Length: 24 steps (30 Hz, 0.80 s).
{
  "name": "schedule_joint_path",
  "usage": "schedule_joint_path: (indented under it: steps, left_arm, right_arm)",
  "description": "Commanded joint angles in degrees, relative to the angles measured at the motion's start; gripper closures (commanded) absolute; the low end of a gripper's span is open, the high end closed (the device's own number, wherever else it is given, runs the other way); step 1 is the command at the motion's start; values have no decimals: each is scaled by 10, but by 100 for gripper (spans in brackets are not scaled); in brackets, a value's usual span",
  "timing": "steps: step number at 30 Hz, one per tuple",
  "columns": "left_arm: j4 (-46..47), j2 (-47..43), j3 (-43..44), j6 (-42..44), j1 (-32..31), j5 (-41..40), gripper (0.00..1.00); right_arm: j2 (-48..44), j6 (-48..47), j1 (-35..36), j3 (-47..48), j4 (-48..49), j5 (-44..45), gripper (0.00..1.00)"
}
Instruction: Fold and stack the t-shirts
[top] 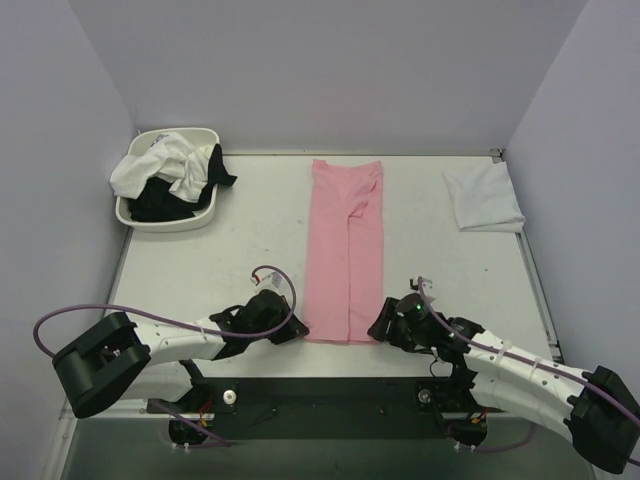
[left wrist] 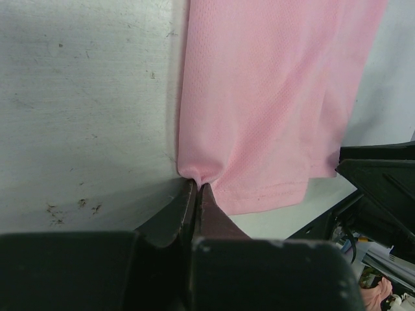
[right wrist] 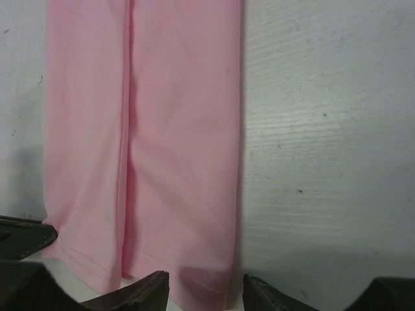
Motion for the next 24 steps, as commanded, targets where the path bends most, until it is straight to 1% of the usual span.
schedule_joint_path:
  steps: [1, 6, 9, 10, 12, 13, 15, 16, 19, 24]
  left_arm:
    - [-36, 8, -15, 11, 2, -6, 100]
    - [-34, 8, -19, 9, 2, -5, 100]
    - [-32, 9, -19, 9, 3, -5, 100]
    - [-32, 9, -19, 9, 2, -5, 100]
    - [-32, 9, -20, 9, 3, -6, 100]
    - [-32, 8, -20, 9, 3, -6, 100]
    - [-31, 4, -21, 9, 3, -4, 100]
    - [-31, 1, -21, 9, 3, -5, 100]
    - [-43, -21, -22, 4, -7, -8, 100]
    - [-108, -84, -17, -20, -44, -45, 100]
  right_arm:
    - [29, 18, 10, -22, 15, 12, 52]
    - [49, 30, 26, -25, 36, 14, 54]
    - [58, 36, 35, -25, 39, 17, 61]
    - [58, 40, 36, -25, 39, 18, 68]
    - [57, 39, 39, -23, 35, 22, 77]
    - [56, 42, 40, -23, 26, 26, 87]
    - [49, 41, 40, -21, 19, 30, 98]
    - [46, 41, 40, -19, 11, 34, 100]
    - [33, 40, 49, -12, -13, 45, 100]
    - [-13, 51, 80, 0, -59, 66, 100]
